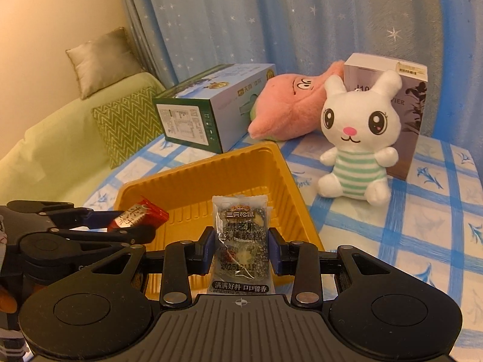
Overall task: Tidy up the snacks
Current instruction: 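Carry both packets over the orange tray while the left tool releases the red packet, then open the right tool to drop the nut packet into the orange tray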
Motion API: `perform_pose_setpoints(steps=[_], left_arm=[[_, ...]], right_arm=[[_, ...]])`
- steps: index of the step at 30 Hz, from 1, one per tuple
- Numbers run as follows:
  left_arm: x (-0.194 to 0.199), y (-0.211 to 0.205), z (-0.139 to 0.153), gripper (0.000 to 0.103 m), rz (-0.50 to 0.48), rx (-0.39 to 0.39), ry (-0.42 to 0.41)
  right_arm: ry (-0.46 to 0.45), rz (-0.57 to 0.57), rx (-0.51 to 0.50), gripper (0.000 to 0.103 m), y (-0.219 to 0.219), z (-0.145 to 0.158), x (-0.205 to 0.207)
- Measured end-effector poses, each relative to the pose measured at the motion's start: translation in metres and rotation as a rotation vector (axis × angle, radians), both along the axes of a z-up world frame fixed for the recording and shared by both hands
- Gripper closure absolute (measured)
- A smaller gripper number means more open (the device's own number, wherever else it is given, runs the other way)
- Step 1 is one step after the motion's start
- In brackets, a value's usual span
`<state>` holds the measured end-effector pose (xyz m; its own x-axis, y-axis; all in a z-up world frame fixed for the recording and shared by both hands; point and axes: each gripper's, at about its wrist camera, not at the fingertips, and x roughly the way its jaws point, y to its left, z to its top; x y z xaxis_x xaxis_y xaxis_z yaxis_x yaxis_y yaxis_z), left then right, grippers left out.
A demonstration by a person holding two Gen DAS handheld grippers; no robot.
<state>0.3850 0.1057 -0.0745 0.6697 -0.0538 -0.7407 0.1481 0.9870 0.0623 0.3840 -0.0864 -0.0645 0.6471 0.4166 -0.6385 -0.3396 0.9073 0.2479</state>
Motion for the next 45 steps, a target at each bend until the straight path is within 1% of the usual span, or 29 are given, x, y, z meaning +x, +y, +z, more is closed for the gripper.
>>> perform_pose_setpoints(steps=[9, 14, 19, 27, 33, 35, 36, 38, 39, 41, 43, 45], left_arm=[[0.025, 0.002, -0.022, 0.064, 0.005, 0.004, 0.05], [0.03, 0.005, -0.03, 0.064, 0.018, 0.001, 0.082], [0.025, 0.015, -0.03, 0.058, 0.035, -0.024, 0.098], [0.016, 0.032, -0.021, 0.055, 0.069, -0.06, 0.096], [0.009, 0.036, -0.016, 0.043, 0.058, -0.064, 0.086], [0.006, 0.037, -0.015, 0.039, 0.056, -0.057, 0.084], [0.004, 0.037, -0.014, 0.036, 0.057, -0.052, 0.081], [0.0, 0.038, -0.012, 0.03, 0.059, -0.041, 0.072], [-0.002, 0.038, -0.011, 0.026, 0.06, -0.036, 0.066], [-0.008, 0.038, -0.008, 0.024, 0.057, -0.035, 0.055], [-0.013, 0.039, -0.005, 0.017, 0.056, -0.038, 0.047], [-0.02, 0.04, 0.0, 0.013, 0.059, -0.041, 0.032]], right_arm=[[0.022, -0.027, -0.013, 0.066, 0.004, -0.011, 0.021], [0.03, -0.036, -0.018, 0.066, 0.003, -0.013, 0.027], [0.037, -0.033, -0.017, 0.066, 0.003, -0.014, 0.029], [0.06, -0.013, -0.008, 0.066, 0.015, -0.019, 0.036], [0.045, -0.009, -0.003, 0.065, 0.033, -0.018, 0.041], [0.035, -0.011, 0.013, 0.065, 0.035, -0.015, 0.042], [0.036, -0.01, 0.022, 0.063, 0.036, -0.014, 0.041], [0.039, -0.009, 0.03, 0.054, 0.037, -0.012, 0.04], [0.036, -0.012, 0.028, 0.053, 0.037, -0.011, 0.037], [0.037, -0.023, 0.03, 0.051, 0.035, -0.009, 0.032], [0.046, -0.036, 0.037, 0.049, 0.03, -0.01, 0.025], [0.051, -0.051, 0.039, 0.048, 0.025, -0.01, 0.017]])
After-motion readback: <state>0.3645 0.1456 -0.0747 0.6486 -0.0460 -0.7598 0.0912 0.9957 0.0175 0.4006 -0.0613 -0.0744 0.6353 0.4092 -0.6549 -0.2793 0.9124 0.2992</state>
